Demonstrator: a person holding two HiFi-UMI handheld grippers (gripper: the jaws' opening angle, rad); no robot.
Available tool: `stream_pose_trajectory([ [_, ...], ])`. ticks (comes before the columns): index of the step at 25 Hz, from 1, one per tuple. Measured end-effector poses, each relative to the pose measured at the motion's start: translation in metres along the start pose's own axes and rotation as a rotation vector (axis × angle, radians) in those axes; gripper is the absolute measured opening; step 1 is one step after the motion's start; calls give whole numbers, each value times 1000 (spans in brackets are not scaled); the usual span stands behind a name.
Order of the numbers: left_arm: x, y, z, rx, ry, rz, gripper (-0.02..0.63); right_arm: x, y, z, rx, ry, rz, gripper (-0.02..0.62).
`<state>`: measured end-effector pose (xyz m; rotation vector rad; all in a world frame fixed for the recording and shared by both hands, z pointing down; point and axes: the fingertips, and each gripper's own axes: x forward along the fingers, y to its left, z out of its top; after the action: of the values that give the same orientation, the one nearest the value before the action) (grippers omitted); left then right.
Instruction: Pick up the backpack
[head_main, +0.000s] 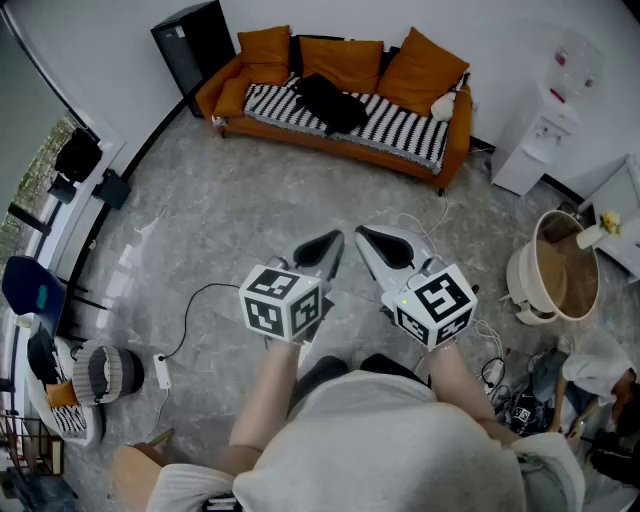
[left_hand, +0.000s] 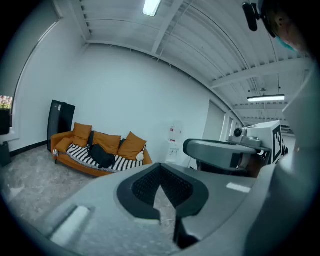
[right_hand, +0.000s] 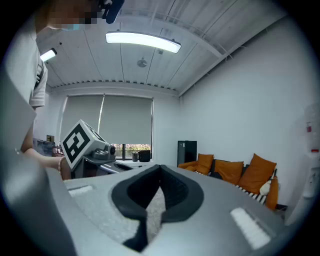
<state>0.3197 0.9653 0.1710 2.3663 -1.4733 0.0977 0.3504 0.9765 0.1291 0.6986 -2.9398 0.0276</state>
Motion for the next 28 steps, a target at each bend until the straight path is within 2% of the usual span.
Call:
stream_pose_trajectory([
  [5, -6, 5, 2, -11, -1, -15, 7, 6, 6, 3, -17, -9, -22, 3],
  [9, -15, 7, 5, 26, -7, -5, 6, 10, 21, 3, -13, -5, -13, 3],
  [12, -24, 14, 7, 35, -30, -16, 7, 12, 28, 3, 58, -32, -12, 3],
  [16, -34, 23, 12, 59, -53, -46, 7, 13, 29, 11, 176, -128, -15, 3],
  [18, -40, 26, 13, 55, -71, -78, 7, 18, 35, 11, 193, -145, -14, 3],
  [23, -38, 36, -6, 28, -26, -103, 8, 24, 35, -7, 151, -82, -55, 3],
  [28, -25, 51, -18, -11, -1, -111, 7, 38, 23, -11, 172, -82, -60, 3],
])
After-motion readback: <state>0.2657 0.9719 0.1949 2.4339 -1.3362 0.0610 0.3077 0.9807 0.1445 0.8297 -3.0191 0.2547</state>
